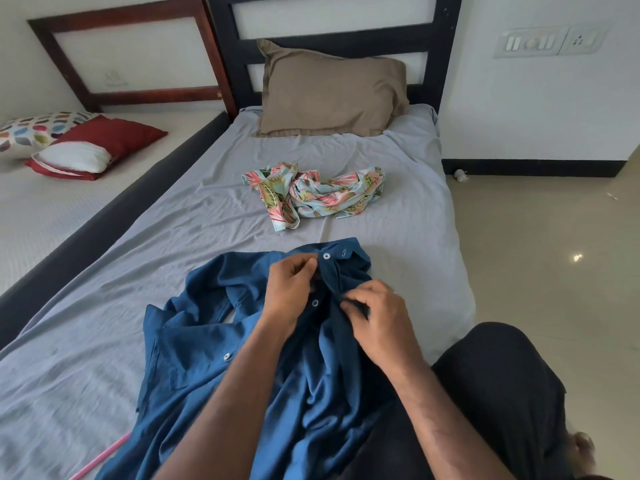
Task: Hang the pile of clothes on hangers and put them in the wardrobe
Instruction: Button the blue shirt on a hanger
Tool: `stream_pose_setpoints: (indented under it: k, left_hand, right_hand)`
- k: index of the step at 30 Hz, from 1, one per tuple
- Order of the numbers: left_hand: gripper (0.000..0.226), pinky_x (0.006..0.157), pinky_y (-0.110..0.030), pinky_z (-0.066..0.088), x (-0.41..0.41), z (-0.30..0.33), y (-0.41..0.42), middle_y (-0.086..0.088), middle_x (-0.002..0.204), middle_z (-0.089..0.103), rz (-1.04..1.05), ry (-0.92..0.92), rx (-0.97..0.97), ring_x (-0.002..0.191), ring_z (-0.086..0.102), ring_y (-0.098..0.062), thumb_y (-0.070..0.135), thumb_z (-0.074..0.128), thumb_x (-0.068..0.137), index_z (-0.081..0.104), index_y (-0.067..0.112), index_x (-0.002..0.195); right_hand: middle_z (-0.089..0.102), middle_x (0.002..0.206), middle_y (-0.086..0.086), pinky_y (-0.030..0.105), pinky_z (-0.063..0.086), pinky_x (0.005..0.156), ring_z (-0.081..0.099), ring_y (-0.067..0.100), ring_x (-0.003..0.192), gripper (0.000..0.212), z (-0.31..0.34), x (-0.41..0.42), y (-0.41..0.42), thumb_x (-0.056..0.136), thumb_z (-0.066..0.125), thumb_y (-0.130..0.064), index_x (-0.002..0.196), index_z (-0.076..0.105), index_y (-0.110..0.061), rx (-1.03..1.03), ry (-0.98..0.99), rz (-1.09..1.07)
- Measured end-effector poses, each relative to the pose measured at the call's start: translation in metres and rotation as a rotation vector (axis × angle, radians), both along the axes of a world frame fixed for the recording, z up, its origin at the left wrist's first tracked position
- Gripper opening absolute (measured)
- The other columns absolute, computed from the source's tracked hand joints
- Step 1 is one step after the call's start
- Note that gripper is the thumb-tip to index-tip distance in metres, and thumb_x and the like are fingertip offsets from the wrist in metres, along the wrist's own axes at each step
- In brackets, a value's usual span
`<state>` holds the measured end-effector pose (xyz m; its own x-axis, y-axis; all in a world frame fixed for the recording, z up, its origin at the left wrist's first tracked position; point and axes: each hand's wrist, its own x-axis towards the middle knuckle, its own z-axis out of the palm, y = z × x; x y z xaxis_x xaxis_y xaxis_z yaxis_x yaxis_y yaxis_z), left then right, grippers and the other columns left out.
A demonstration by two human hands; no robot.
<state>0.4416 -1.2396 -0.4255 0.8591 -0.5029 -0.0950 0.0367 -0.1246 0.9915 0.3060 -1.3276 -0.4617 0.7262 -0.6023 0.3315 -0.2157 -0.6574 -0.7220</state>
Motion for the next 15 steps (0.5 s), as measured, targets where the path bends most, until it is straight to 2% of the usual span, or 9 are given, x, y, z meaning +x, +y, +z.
stream_pose_setpoints:
  k: [2, 4, 6, 8, 11, 15]
  left_hand:
    - [0.023, 0.068, -0.021, 0.053, -0.003, 0.0, 0.007, 0.004, 0.081, 0.076, -0.025, -0.137, 0.09, 0.07, 0.067, -0.006, 0.001, 0.058, 0.097, 0.077, 0.013, 0.099]
    - [0.021, 0.077, -0.021, 0.055, -0.012, -0.008, 0.022, 0.009, 0.085, 0.077, 0.064, -0.279, 0.155, 0.081, 0.071, -0.003, 0.001, 0.066, 0.091, 0.078, 0.018, 0.096]
    - [0.017, 0.073, -0.013, 0.05, -0.023, -0.018, 0.04, 0.009, 0.079, 0.075, 0.161, -0.345, 0.171, 0.077, 0.069, -0.002, 0.004, 0.074, 0.085, 0.078, 0.02, 0.088]
    - [0.014, 0.066, -0.009, 0.044, -0.031, -0.03, 0.052, 0.008, 0.071, 0.07, 0.174, -0.382, 0.2, 0.07, 0.064, -0.003, 0.006, 0.079, 0.082, 0.077, 0.02, 0.082]
    - [0.019, 0.068, -0.012, 0.045, -0.04, -0.045, 0.06, 0.009, 0.072, 0.067, 0.103, -0.444, 0.252, 0.07, 0.062, -0.005, 0.008, 0.084, 0.078, 0.079, 0.025, 0.083]
    - [0.019, 0.079, -0.027, 0.053, -0.038, -0.051, 0.058, 0.012, 0.081, 0.068, 0.024, -0.492, 0.289, 0.078, 0.064, -0.008, 0.009, 0.084, 0.078, 0.08, 0.021, 0.092]
  right_hand:
    - [0.057, 0.094, -0.012, 0.025, 0.049, 0.083, 0.057, 0.011, 0.09, 0.012, 0.001, 0.0, -0.003, 0.09, 0.075, -0.024, 0.101, 0.079, -0.023, -0.011, 0.043, -0.045]
    - [0.063, 0.089, -0.012, 0.026, 0.053, 0.079, 0.06, 0.008, 0.083, 0.01, 0.002, 0.0, -0.003, 0.09, 0.075, -0.025, 0.099, 0.079, -0.025, 0.03, 0.078, -0.031]
    - [0.068, 0.079, -0.015, 0.017, 0.054, 0.07, 0.063, 0.002, 0.071, 0.007, 0.005, 0.0, -0.001, 0.088, 0.077, -0.026, 0.095, 0.078, -0.026, 0.09, 0.099, -0.024]
    - [0.063, 0.069, -0.019, 0.007, 0.045, 0.06, 0.059, -0.002, 0.062, 0.005, 0.006, 0.001, 0.0, 0.087, 0.078, -0.027, 0.09, 0.076, -0.026, 0.127, 0.114, -0.032]
    - [0.056, 0.061, -0.02, 0.007, 0.04, 0.057, 0.059, -0.001, 0.063, 0.007, 0.007, 0.0, 0.002, 0.088, 0.076, -0.024, 0.083, 0.071, -0.025, 0.105, 0.095, -0.006]
    - [0.06, 0.074, -0.012, 0.018, 0.047, 0.064, 0.058, 0.007, 0.067, 0.01, 0.006, 0.0, 0.004, 0.089, 0.073, -0.027, 0.08, 0.07, -0.024, 0.058, 0.077, 0.043]
